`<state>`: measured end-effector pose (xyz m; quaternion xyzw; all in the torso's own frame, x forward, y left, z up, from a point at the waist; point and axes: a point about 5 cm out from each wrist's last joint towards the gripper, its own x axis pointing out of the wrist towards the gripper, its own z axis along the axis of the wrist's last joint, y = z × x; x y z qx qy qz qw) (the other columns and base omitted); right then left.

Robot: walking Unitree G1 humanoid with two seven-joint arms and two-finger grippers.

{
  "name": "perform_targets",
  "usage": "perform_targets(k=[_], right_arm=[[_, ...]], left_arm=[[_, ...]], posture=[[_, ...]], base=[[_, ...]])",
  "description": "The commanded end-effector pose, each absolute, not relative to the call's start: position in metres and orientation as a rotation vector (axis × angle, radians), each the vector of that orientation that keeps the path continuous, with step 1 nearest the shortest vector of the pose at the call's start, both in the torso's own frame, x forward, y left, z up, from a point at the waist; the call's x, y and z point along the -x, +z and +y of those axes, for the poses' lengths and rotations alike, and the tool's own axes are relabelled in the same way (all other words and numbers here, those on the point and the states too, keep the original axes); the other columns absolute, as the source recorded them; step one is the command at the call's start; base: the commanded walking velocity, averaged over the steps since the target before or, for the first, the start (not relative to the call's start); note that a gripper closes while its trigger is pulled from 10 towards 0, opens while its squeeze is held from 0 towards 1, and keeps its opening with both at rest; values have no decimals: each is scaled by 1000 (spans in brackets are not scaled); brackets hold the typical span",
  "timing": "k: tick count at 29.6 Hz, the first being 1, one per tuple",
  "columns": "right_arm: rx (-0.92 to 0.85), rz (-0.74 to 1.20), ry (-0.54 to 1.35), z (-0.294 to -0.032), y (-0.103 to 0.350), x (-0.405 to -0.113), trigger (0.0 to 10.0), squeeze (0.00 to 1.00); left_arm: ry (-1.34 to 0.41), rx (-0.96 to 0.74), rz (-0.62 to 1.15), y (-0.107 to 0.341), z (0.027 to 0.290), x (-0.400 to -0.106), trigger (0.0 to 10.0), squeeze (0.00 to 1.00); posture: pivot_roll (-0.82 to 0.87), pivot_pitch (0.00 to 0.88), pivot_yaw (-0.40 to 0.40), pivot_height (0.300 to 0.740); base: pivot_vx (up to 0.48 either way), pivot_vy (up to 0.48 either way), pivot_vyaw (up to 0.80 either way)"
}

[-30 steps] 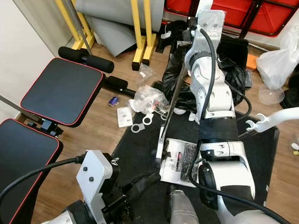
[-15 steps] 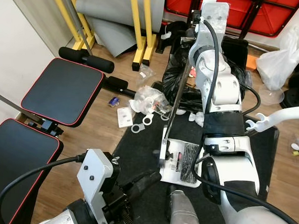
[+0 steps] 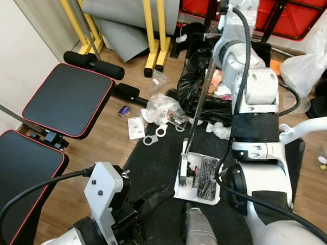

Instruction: Sweep floor

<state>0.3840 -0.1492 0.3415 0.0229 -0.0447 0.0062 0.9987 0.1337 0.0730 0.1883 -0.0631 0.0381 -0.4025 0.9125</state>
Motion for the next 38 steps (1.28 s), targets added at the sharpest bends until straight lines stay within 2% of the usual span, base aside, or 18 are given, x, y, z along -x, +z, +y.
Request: perform_targets(k=[1,12,23,25,27,28,29,30,31,32,34,38], right_arm=[[-60,-113,9,-153,354,-381,10000,0],[-206,-132,64,-155,383,-382,10000,0],[-314,-87,156,-143,375,-384,10000,0],[-328,-186,352,-123,365,-378,10000,0],[-328,-186,352,-123,365,-378,10000,0],[-247,-266,477,-112,361,-369,10000,0],[-47,-380,598,-99,356,-356,10000,0],[-47,-380,598,-99,356,-356,10000,0],[104,-449,700,-88,349,-344,10000,0],[104,-449,700,-88,349,-344,10000,0],[92,-471,873,-75,338,-327,10000,0],[22,-446,957,-71,333,-317,10000,0]], left_arm=[[-845,148,110,184,71,-132,10000,0],[-843,160,109,184,73,-134,10000,0],[-843,166,108,184,73,-135,10000,0],[-834,167,106,184,74,-138,10000,0],[-834,167,106,184,74,-138,10000,0],[-814,175,101,184,75,-140,10000,0],[-775,185,88,184,78,-145,10000,0],[-775,185,88,184,78,-145,10000,0],[-739,196,76,185,82,-149,10000,0],[-739,196,76,185,82,-149,10000,0],[-633,192,44,186,92,-160,10000,0],[-527,135,15,185,105,-171,10000,0]], posture=[[-28,345,-41,740],[-33,345,-41,740],[-32,346,-42,740],[-28,330,-49,740],[-28,330,-49,740],[-26,318,-56,740],[-26,304,-64,740],[-26,304,-64,740],[-26,301,-65,740],[-26,301,-65,740],[-29,269,-82,740],[-25,245,-92,740]], base=[[0,0,0],[0,0,0],[0,0,0],[0,0,0],[0,0,0],[0,0,0],[0,0,750],[0,0,750],[0,0,750],[0,0,750],[0,0,753],[0,0,756]])
